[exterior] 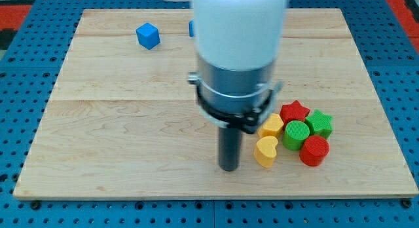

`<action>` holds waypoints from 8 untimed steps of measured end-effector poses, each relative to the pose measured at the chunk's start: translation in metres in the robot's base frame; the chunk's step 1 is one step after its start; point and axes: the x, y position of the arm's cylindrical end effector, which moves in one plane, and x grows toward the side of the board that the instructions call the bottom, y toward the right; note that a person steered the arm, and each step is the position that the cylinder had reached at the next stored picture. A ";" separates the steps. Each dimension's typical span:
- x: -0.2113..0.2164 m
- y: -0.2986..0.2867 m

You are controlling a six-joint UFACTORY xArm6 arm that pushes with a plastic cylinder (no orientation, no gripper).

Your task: Move the blue triangle closer to the red star and yellow hexagon

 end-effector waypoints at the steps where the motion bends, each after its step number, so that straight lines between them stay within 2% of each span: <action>1: -0.005 0.029; 2: -0.005 0.042; 3: -0.026 -0.017; 4: -0.100 -0.102; 5: -0.189 -0.127; 7: -0.305 0.018; 8: -0.373 0.013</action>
